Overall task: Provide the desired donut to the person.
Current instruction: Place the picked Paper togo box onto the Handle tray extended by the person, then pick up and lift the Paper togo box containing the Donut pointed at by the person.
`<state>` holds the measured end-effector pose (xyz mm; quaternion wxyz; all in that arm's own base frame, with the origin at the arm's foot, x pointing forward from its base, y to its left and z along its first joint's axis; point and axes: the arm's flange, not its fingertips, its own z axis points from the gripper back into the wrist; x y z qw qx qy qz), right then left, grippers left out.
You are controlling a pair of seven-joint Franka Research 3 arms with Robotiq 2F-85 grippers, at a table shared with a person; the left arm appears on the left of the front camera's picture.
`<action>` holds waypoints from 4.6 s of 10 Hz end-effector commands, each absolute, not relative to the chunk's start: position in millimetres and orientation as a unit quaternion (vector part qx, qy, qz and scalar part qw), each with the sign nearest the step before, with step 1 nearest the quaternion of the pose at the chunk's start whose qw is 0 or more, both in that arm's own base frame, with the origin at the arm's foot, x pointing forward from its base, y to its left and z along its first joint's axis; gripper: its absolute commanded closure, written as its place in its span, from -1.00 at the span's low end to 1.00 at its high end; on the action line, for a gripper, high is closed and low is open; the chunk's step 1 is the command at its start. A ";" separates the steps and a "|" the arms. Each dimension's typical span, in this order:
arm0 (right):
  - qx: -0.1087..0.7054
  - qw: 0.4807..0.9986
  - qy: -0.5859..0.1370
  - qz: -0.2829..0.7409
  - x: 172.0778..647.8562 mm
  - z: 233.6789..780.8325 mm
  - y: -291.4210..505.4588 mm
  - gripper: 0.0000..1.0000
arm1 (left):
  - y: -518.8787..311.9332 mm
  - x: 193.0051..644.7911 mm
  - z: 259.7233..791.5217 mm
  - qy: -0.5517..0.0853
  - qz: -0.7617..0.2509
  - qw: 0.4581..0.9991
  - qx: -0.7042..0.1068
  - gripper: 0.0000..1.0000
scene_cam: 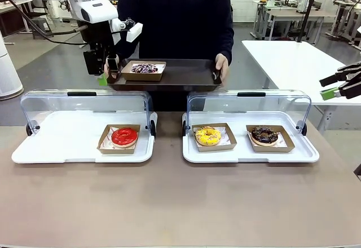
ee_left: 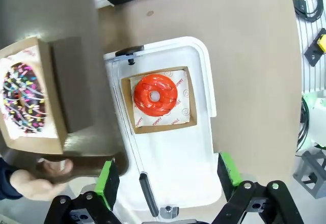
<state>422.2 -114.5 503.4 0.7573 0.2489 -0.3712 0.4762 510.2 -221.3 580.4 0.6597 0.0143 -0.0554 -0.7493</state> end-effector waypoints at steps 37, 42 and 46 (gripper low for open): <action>0.252 0.756 -0.368 0.479 421.8 502.3 -114.4 -1.00 | 122.4 346.5 481.3 -0.414 -0.442 0.761 -0.233 -1.00; 0.252 0.756 -0.368 0.479 421.8 502.3 -114.4 -1.00 | 121.9 350.4 489.1 -0.394 -0.443 0.769 -0.241 -1.00; 0.252 0.756 -0.368 0.479 421.8 502.3 -114.4 -1.00 | 121.9 350.4 489.1 -0.394 -0.443 0.769 -0.241 -1.00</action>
